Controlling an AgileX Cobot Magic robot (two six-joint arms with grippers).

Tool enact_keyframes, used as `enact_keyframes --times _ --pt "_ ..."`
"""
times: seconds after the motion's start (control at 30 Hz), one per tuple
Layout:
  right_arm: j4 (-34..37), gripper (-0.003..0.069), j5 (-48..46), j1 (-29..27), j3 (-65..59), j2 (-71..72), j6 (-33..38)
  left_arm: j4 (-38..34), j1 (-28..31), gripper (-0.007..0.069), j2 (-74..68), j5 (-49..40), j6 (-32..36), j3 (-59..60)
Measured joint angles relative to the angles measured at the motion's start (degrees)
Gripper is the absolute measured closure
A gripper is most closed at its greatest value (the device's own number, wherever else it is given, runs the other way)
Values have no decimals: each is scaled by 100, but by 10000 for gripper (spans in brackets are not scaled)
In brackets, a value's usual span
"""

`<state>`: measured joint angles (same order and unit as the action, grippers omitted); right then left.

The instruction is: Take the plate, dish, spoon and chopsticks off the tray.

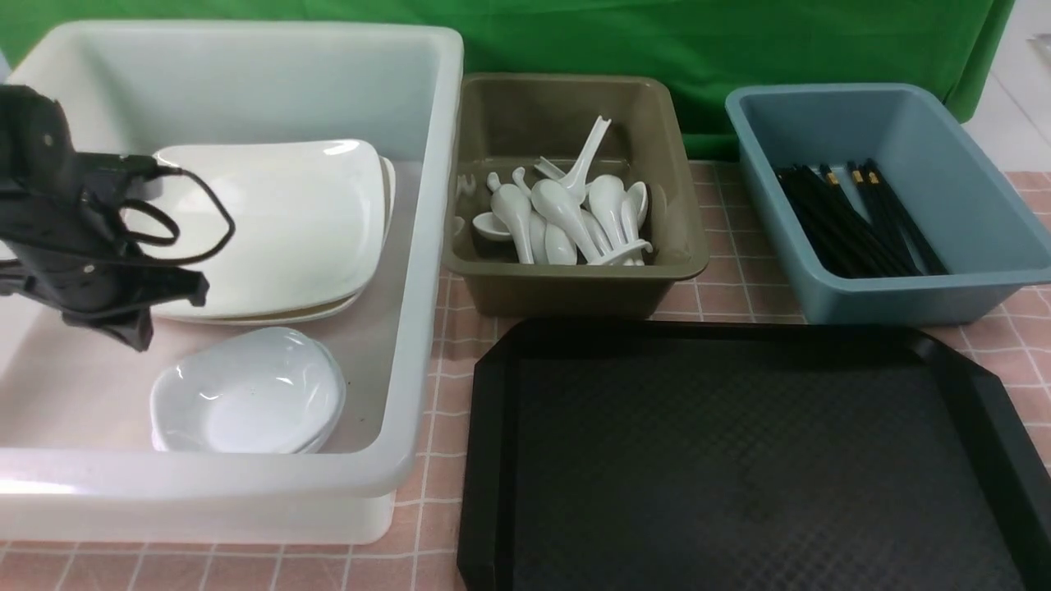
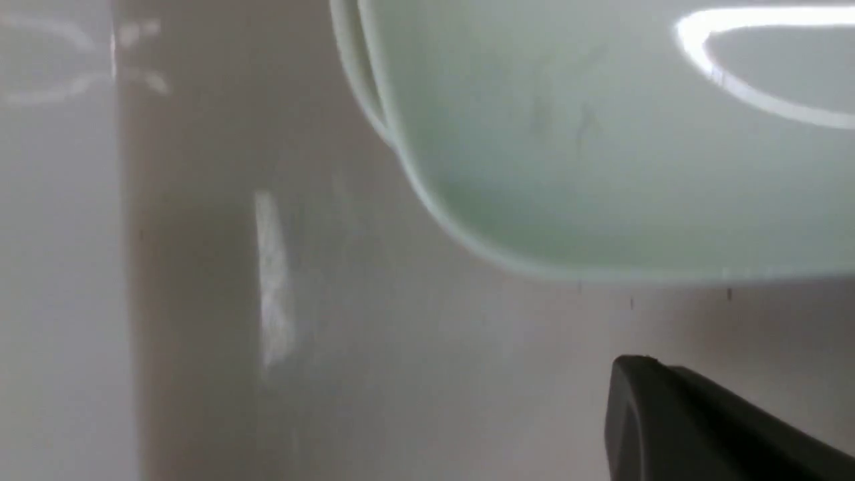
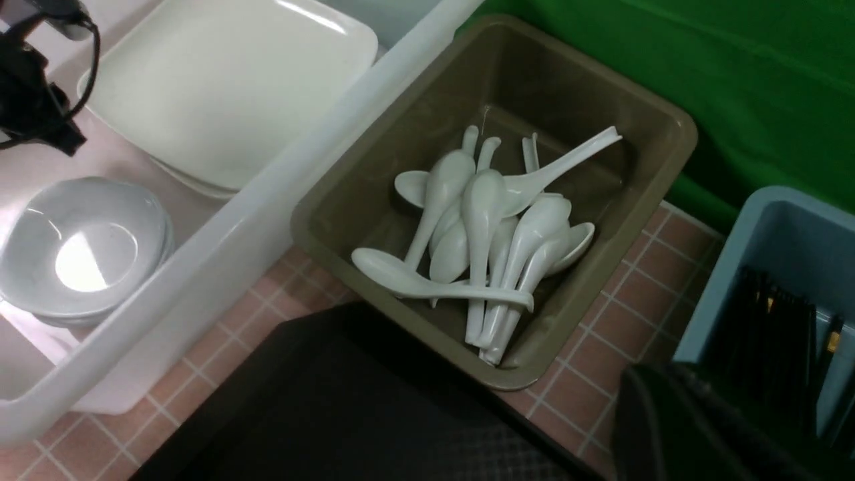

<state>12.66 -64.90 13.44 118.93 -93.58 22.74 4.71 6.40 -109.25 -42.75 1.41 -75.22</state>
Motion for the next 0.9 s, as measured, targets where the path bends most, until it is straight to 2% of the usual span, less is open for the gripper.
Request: enact_keyframes --times 0.17,0.3,0.33,0.37,0.4,0.53,0.67,0.7,0.73,0.8,0.9 --pt "30 627 0 -4 -52 5 2 187 6 627 -218 199 -7 -341" --pt "37 627 0 -4 -52 102 2 154 6 627 -236 -814 -9 -961" --pt "37 627 0 -4 -52 152 2 63 6 627 -190 -1176 41 -1134" --pt "31 627 0 -4 -52 163 -5 38 6 627 -190 -1176 41 -1152" --pt "-32 627 0 -4 -52 286 -72 -248 -19 627 2 -1429 238 -1238" --pt "-666 627 -4 -27 -52 659 -549 -776 -325 627 872 -1350 606 -1251" --pt "-1626 627 -4 -69 -121 1435 -1168 -1195 -1243 627 2307 -1175 809 -1298" --pt "-1688 627 -4 -69 -150 1481 -1185 -1205 -1296 627 2307 -1175 809 -1298" --pt "-1830 629 -4 -69 -322 1940 -1334 -1305 -1729 627 2937 -1148 802 -1302" --pt "-1890 629 -4 -69 -624 2359 -1444 -1376 -2155 627 3463 -1083 740 -1271" --pt "-1923 629 205 -69 -1773 3505 -1593 -1411 -2937 627 4446 -777 565 -848"
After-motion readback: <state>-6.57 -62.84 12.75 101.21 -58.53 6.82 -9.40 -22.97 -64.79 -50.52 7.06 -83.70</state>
